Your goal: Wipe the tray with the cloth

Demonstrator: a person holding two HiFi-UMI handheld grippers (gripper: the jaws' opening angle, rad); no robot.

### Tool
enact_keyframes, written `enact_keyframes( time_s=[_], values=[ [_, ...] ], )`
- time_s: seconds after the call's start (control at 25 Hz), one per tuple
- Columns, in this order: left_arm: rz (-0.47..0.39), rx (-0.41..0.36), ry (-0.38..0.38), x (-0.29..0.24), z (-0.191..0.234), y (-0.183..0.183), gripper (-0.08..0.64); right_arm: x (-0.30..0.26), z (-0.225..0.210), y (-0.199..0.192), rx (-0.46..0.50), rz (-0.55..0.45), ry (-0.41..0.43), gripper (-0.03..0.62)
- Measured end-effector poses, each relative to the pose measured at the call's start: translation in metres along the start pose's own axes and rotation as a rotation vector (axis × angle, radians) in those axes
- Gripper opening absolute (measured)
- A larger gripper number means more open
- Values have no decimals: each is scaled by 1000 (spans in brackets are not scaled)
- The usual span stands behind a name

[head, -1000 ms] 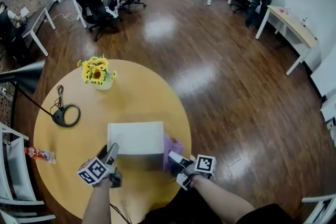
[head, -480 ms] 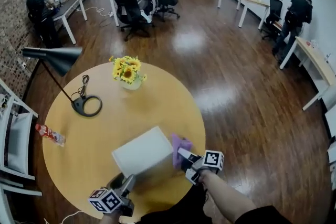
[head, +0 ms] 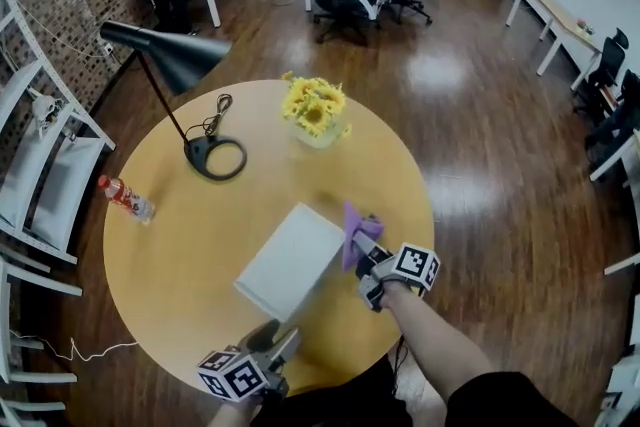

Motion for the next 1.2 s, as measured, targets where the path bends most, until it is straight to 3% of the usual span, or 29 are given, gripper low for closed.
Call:
enact_keyframes(
  time_s=[0.08, 0.24, 0.36, 0.48, 0.68, 0.76, 0.84, 0.96, 1.12, 1.2],
  values=[
    [23, -6, -22, -10, -2, -3, 253, -8, -2, 4, 8, -51, -11, 83],
    [75, -17, -87, -16, 3, 0, 249, -10, 1, -21, -123, -170, 23, 83],
    [135, -27, -161, -14, 6, 6, 249, -2, 4, -62, -169, -165, 69, 83],
    [132, -45, -212, -4, 12, 22, 250, 9, 6, -101, -157, -106, 47, 83],
    [-5, -160, -122, 3, 49, 80, 250, 16, 17, -137, -95, -61, 31, 83],
    [-4, -222, -74, -5, 60, 95, 262, 18, 24, -150, -81, -39, 26, 83],
    [13, -275, -57, -10, 63, 102, 205, 19, 31, -161, -55, -8, 21, 83],
    [6, -266, -72, -4, 63, 102, 209, 24, 36, -173, -41, 0, 13, 83],
    [-70, -240, -17, -1, 76, 118, 230, 31, 43, -183, -62, 4, 22, 83],
    [-40, -223, 0, -17, 87, 123, 258, 34, 45, -180, -20, 15, 14, 83]
  ],
)
Point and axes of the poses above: the fingertips, and each gripper's own axes: x backward along the fingers, z to its left, y out of its top, the point moved 8 cm from there along x, backward along the fingers, and after that the axes turned 8 degrees about x, right-handed, at the moved point
